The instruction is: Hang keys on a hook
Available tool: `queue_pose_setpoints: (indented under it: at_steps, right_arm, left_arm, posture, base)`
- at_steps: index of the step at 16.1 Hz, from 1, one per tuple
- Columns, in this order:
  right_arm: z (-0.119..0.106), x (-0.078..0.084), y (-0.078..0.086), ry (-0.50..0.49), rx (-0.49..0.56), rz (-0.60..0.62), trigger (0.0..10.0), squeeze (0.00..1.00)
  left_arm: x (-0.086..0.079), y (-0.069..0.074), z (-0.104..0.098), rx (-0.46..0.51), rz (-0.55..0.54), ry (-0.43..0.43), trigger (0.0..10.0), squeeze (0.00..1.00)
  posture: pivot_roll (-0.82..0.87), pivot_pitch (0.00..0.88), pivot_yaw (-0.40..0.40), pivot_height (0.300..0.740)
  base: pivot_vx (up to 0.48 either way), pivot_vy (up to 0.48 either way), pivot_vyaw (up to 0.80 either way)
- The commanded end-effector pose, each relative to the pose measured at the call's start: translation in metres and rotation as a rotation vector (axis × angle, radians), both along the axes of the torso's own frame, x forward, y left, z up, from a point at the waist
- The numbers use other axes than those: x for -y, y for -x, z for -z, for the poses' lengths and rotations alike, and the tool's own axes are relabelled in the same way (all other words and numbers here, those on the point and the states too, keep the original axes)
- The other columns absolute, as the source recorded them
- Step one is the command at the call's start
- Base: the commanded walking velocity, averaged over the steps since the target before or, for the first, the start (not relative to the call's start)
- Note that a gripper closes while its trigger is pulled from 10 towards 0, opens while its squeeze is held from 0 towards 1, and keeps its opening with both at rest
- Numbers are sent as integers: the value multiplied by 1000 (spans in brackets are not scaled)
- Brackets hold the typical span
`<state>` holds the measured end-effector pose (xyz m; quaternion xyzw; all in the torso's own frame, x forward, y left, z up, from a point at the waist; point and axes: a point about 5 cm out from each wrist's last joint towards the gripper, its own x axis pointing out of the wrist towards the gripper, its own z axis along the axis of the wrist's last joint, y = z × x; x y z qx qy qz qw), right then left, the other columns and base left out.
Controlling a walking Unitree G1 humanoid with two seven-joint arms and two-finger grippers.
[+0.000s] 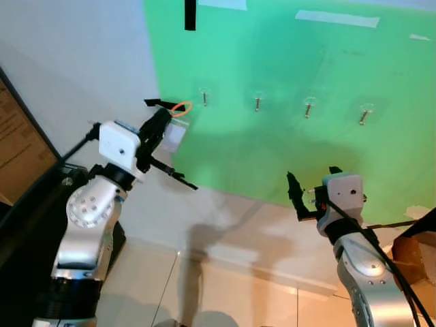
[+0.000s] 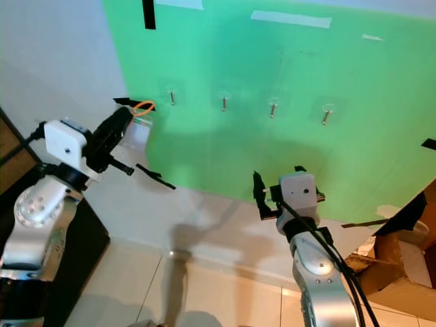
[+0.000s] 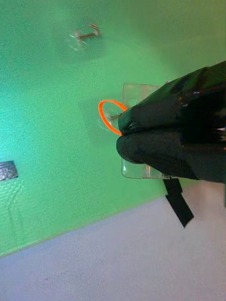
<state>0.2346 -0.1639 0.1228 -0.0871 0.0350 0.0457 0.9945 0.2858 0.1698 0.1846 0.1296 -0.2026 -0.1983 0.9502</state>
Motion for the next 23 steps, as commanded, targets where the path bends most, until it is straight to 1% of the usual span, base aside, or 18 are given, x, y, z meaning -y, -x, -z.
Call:
queue_pose_setpoints:
  at_steps: [1,2,4,5,6,7,8,9,10,11,12,14,15,16,17,21,23]
  right_arm:
    - [-2,0,1,12,19,-2,10000,0]
    - [-2,0,1,14,20,-2,10000,0]
    - [-4,2,2,24,32,-7,10000,0]
    - [-6,3,0,34,39,-14,10000,0]
    - [-6,3,-2,56,44,-26,10000,0]
    - [-7,4,-4,76,47,-36,10000,0]
    - [-10,4,-8,95,58,-44,10000,0]
    - [-11,4,-9,99,62,-47,10000,0]
    - [-13,3,-10,111,74,-82,10000,0]
    - [-14,1,-10,117,77,-111,10000,0]
    - [-15,-4,-8,93,75,-175,10000,0]
    - [-25,-19,-2,-4,93,-345,10000,0]
    - [-26,-21,-1,-20,95,-369,10000,0]
    - [-31,-29,2,-34,109,-449,10000,0]
    - [-31,-30,2,-39,108,-457,10000,0]
    - [-32,-24,-5,-46,124,-400,10000,0]
    - [-33,-24,-5,-55,116,-414,10000,0]
  left_arm:
    - [-1,3,9,-2,-32,2,10000,0]
    - [-1,4,11,2,-45,4,10000,0]
    - [-1,10,19,69,-122,-30,10000,0]
    - [0,11,22,97,-149,-45,10000,0]
    - [2,10,23,105,-159,-50,10000,0]
    - [3,9,25,103,-160,-50,10000,0]
    - [8,6,28,70,-124,-26,10000,0]
    - [11,5,28,65,-100,-22,10000,0]
    - [18,3,29,65,-61,-16,10000,0]
    - [19,1,30,64,-55,-13,10000,0]
    - [20,0,32,62,-60,-11,10000,0]
    - [20,-6,31,65,-57,-14,10000,0]
    - [20,-7,31,66,-55,-14,10000,0]
    - [20,-13,28,72,-44,-12,10000,0]
    - [21,-16,26,76,-41,-12,10000,0]
    - [23,-32,19,84,-11,-18,10000,0]
    - [26,-39,18,76,-2,-21,10000,0]
  posture:
    - [-137,0,26,732]
    - [-138,0,25,732]
    - [-143,0,13,732]
    - [-147,0,8,732]
    - [-149,0,4,732]
    - [-154,0,1,732]
    - [-158,0,-2,732]
    - [-159,0,-2,732]
    - [-168,0,1,732]
    - [-172,0,4,732]
    - [-176,0,6,732]
    - [-180,0,9,732]
    - [-181,0,11,732]
    - [-184,0,16,732]
    - [-184,0,17,732]
    - [-185,0,23,732]
    - [-190,0,24,732]
  base:
    - [0,0,0]
    - [0,0,0]
    - [0,0,0]
    - [0,0,0]
    - [0,0,0]
    - [0,0,0]
    - [0,0,0]
    - [0,0,0]
    - [0,0,0]
    - [0,0,0]
    - [0,0,0]
    - [0,0,0]
    - [0,0,0]
    - [0,0,0]
    - [0,0,0]
    - [0,0,0]
    - [0,0,0]
